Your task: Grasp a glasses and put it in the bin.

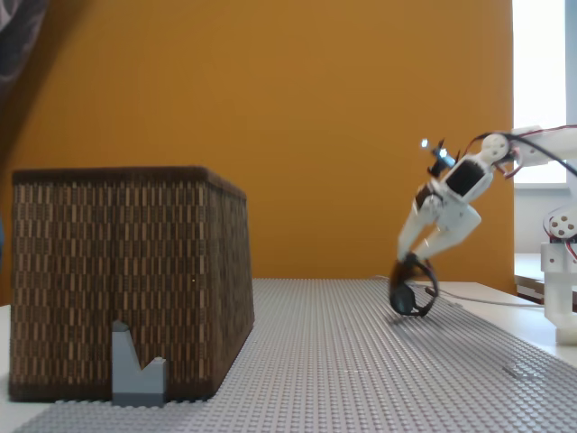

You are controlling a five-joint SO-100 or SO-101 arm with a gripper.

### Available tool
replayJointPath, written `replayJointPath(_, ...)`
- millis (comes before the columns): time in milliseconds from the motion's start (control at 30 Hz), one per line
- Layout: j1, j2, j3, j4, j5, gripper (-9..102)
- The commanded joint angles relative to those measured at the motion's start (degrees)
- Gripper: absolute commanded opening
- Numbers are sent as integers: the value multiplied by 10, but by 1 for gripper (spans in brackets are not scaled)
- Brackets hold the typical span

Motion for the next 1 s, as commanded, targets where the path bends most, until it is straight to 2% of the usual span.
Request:
replayJointPath(0,-18,104,-9,9,5,-1)
replayJointPath(167,-56,188,-13,18,14,-1)
replayJointPath(300,-69,190,-43,5,38,-1)
replayJointPath(633,-140,207,-50,-231,56,-1)
replayJointPath(800,-184,145,-75,-352,54,-1)
replayJointPath(967,-206,37,-157,-424,51,-1)
